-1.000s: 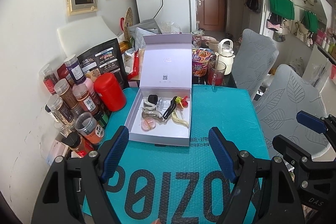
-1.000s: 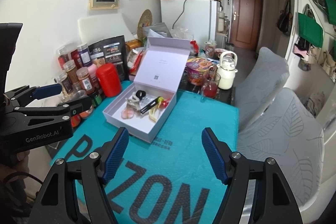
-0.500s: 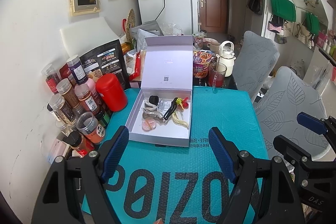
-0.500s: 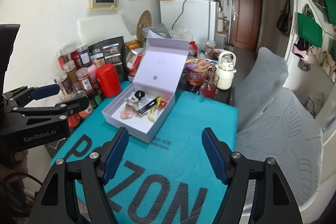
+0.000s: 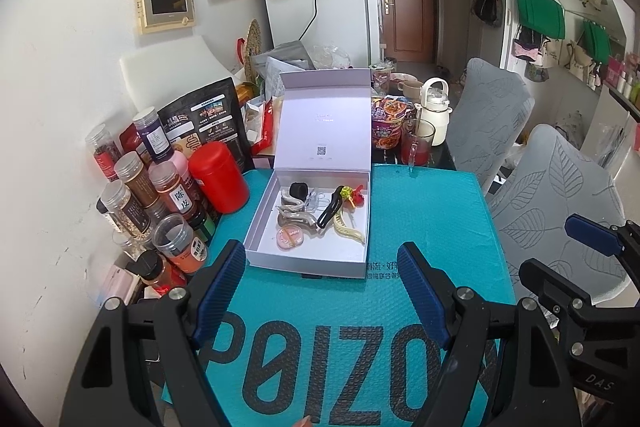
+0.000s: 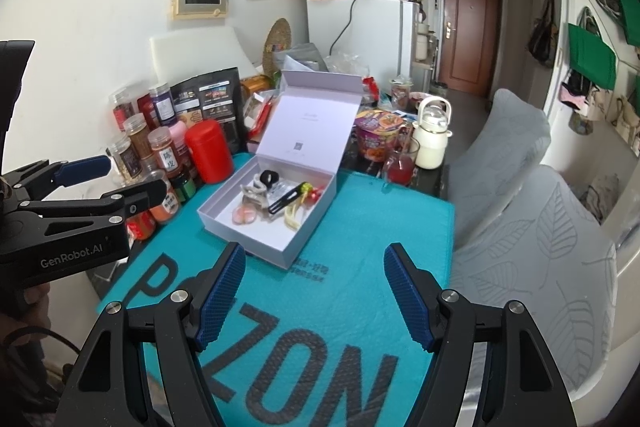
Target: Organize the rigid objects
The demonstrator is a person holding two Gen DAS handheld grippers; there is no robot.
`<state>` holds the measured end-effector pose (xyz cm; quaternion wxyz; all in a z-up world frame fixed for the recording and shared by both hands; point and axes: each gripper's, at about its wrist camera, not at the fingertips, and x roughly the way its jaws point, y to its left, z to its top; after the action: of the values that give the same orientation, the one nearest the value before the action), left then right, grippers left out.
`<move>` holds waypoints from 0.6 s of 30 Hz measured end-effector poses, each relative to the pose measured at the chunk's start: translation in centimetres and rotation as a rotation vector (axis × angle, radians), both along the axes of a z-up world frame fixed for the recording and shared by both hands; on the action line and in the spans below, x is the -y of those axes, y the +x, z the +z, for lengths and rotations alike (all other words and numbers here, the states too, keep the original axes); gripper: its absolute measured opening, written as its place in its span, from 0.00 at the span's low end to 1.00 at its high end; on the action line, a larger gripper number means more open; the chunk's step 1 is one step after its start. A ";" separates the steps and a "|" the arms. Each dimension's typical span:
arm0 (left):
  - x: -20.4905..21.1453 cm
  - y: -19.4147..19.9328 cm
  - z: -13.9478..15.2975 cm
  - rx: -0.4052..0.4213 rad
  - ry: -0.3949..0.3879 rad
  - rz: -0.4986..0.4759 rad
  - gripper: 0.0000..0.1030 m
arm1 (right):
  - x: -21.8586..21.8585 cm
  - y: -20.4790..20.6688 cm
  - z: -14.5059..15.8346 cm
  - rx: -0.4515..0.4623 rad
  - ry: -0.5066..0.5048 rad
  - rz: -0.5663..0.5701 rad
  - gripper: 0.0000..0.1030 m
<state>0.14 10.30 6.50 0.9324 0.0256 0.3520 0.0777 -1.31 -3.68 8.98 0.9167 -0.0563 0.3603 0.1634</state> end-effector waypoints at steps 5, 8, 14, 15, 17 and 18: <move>-0.1 -0.3 0.1 0.004 0.003 0.005 0.76 | -0.3 -0.2 0.0 0.001 0.000 0.004 0.71; -0.2 -0.4 0.1 0.005 0.002 0.009 0.76 | -0.3 -0.2 0.0 -0.004 0.002 0.004 0.71; -0.4 -0.7 0.2 0.008 0.001 0.017 0.76 | -0.4 -0.3 0.0 -0.005 0.002 0.005 0.71; -0.4 -0.7 0.2 0.008 0.003 0.018 0.76 | -0.5 -0.3 0.0 -0.005 0.002 0.006 0.71; -0.4 -0.8 0.2 0.007 0.007 0.018 0.76 | -0.6 -0.4 0.0 -0.004 0.001 0.010 0.71; -0.5 -0.8 0.2 0.006 0.008 0.018 0.76 | -0.6 -0.4 0.0 -0.004 0.000 0.011 0.71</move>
<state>-0.65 10.76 6.70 0.9326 0.0260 0.3492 0.0878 -1.73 -3.03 8.98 0.9151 -0.0579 0.3616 0.1686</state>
